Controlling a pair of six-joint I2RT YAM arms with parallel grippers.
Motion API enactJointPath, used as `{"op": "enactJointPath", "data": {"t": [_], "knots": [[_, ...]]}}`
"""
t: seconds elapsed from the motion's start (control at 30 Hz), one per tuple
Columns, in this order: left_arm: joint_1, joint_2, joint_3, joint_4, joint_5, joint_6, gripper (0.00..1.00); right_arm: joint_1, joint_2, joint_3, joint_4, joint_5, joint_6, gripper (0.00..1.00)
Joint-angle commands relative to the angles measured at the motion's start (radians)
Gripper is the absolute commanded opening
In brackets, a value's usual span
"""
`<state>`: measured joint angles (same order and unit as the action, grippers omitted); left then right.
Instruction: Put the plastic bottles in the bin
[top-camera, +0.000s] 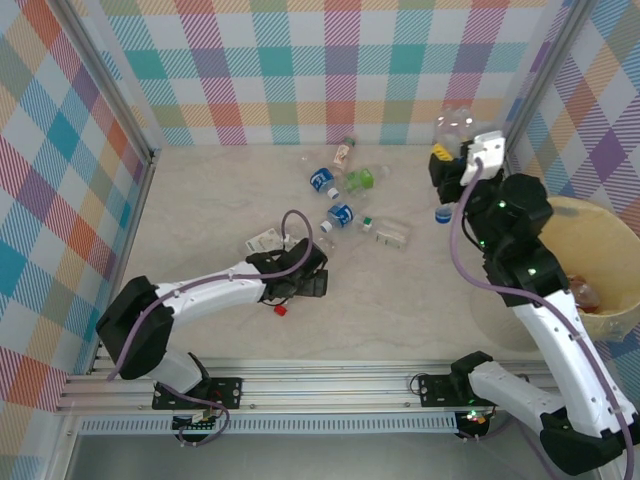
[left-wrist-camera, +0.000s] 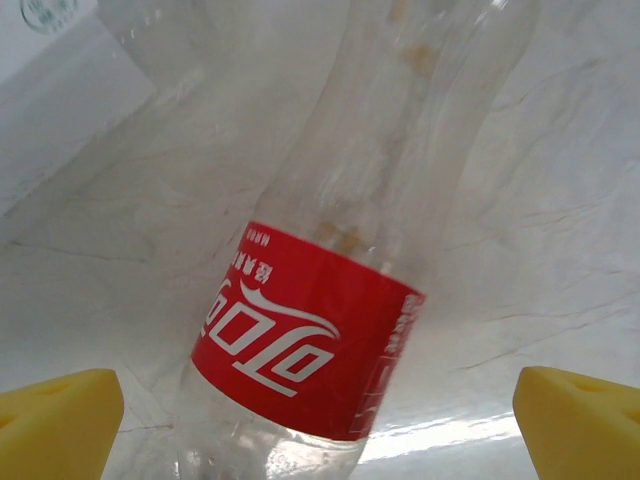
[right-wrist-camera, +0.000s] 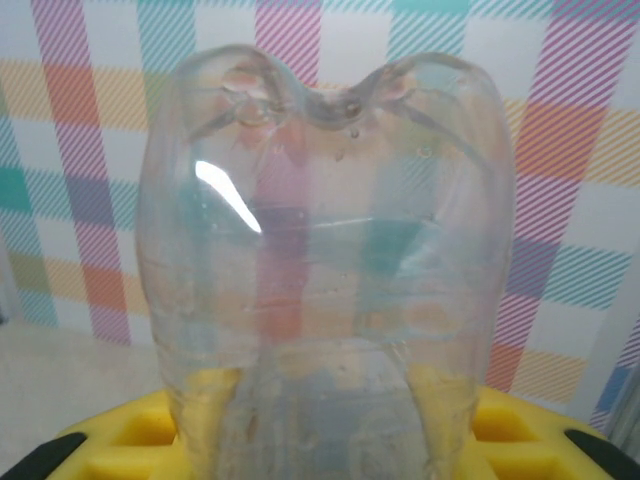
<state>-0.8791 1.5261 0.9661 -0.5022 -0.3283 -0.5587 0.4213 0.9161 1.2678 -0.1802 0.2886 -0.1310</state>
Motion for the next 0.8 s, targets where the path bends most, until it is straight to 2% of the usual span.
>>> {"op": "enactJointPath", "data": {"t": [0.0, 0.2, 0.3, 0.47, 0.6, 0.77], "knots": [[-0.010, 0.020, 0.029, -0.045, -0.091, -0.023, 1.00, -0.014, -0.024, 0.057, 0.001, 0.099, -0.044, 0.41], [-0.009, 0.050, 0.029, -0.057, -0.098, -0.046, 1.00, -0.038, -0.067, 0.069, 0.050, 0.307, -0.191, 0.41], [-0.009, 0.067, 0.029, -0.070, -0.097, -0.047, 1.00, -0.079, -0.084, 0.061, 0.056, 0.358, -0.224, 0.40], [-0.008, 0.092, 0.026, -0.056, -0.070, -0.032, 1.00, -0.200, -0.089, 0.054, -0.033, 0.352, -0.182, 0.41], [-0.008, 0.120, 0.035, -0.045, -0.048, -0.031, 1.00, -0.337, -0.092, 0.034, -0.101, 0.317, -0.117, 0.41], [-0.008, 0.157, 0.065, -0.056, -0.040, -0.029, 1.00, -0.458, -0.101, -0.044, -0.130, 0.301, -0.060, 0.41]]}}
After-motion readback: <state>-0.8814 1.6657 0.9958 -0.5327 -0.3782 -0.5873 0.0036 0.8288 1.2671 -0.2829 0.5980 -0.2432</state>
